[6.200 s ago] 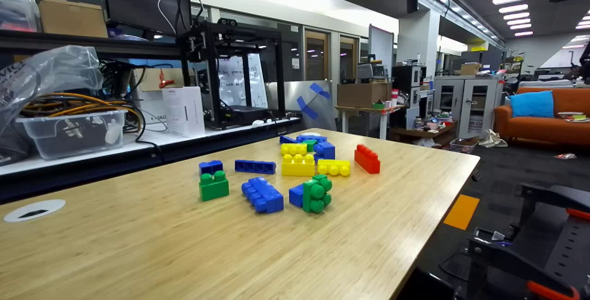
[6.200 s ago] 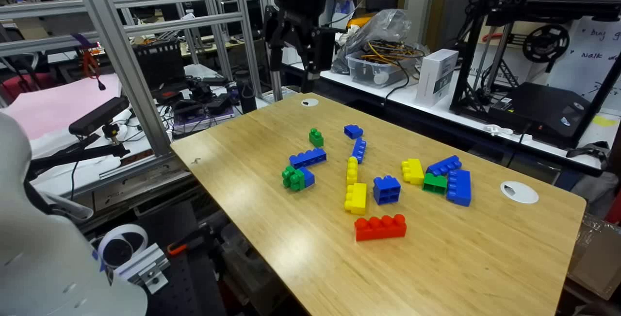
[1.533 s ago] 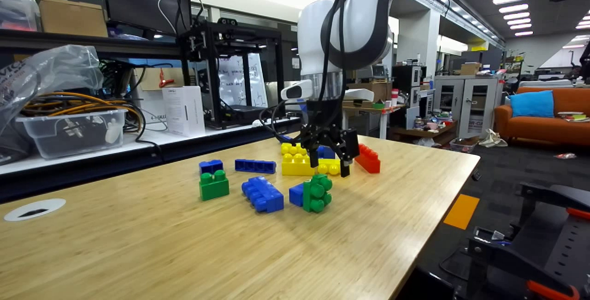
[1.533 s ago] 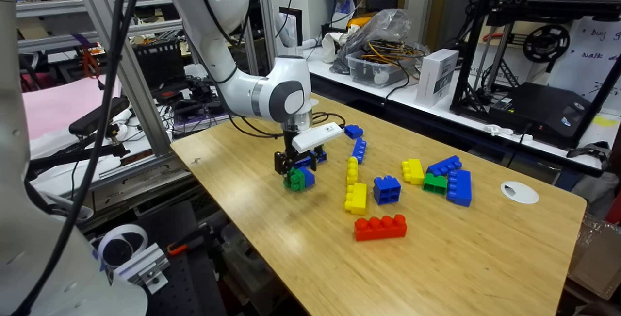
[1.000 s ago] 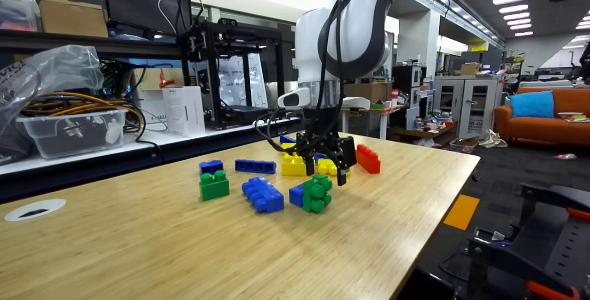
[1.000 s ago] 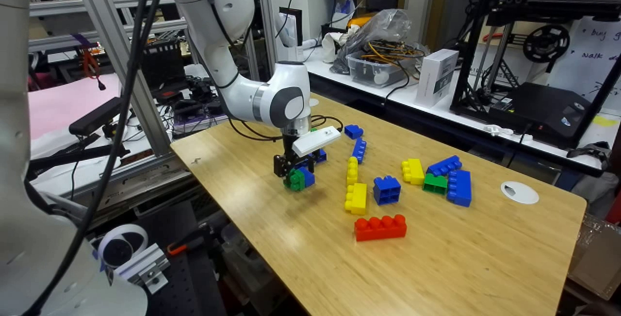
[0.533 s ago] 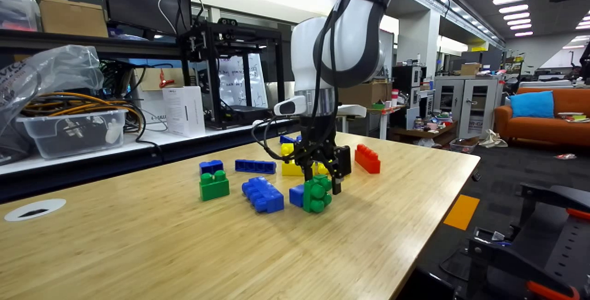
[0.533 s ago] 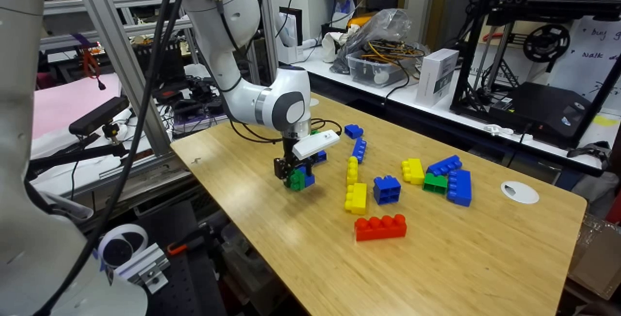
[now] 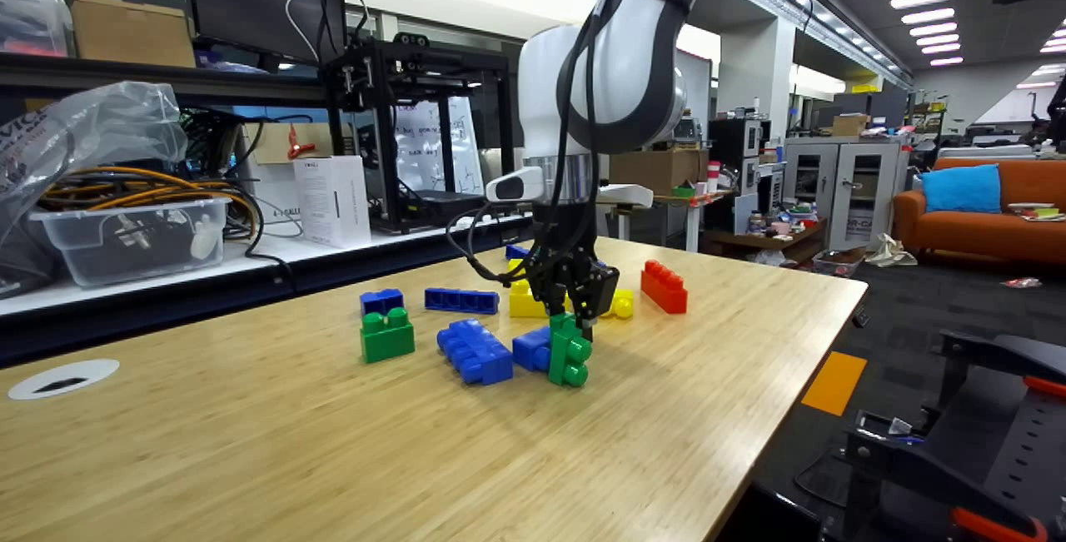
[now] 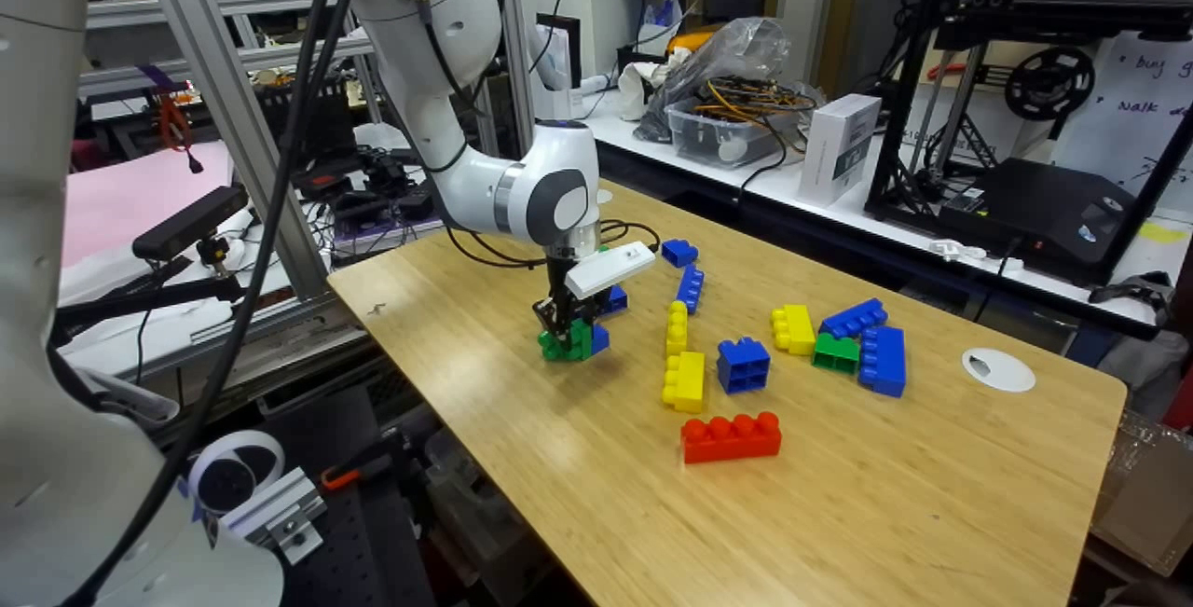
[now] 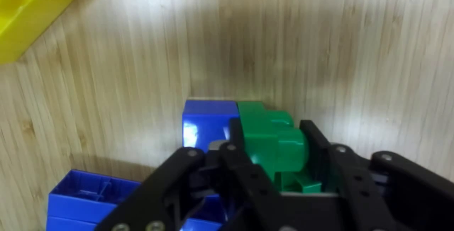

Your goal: Separate the blue toy from the green toy

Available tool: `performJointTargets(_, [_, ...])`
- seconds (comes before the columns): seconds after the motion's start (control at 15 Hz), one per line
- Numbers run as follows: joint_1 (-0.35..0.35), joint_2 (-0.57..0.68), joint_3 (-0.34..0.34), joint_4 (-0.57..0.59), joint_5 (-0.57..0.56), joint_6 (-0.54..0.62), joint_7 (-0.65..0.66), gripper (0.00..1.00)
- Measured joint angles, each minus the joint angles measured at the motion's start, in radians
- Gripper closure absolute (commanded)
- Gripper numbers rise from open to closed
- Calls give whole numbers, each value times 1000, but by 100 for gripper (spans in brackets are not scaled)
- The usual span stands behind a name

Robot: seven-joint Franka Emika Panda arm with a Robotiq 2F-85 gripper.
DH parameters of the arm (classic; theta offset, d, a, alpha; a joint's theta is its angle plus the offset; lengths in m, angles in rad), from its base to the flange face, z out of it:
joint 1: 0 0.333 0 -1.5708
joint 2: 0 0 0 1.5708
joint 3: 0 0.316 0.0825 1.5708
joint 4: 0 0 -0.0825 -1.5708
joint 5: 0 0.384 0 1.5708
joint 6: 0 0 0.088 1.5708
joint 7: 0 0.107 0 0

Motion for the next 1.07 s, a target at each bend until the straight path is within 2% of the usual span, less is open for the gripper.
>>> performJointTargets(0.2, [-2,0,2,1,1,-4,-3,82])
performJointTargets(0.33, [-29,1,28,1,29,-14,-58,82])
performJointTargets(0.6, [-240,26,194,8,173,-66,-359,82])
performJointTargets(0.73, [-337,51,247,30,267,-123,-524,82])
performJointTargets(0.87, [-385,72,259,65,370,-213,-666,82])
performJointTargets(1.07, [-396,103,243,127,483,-369,-784,82])
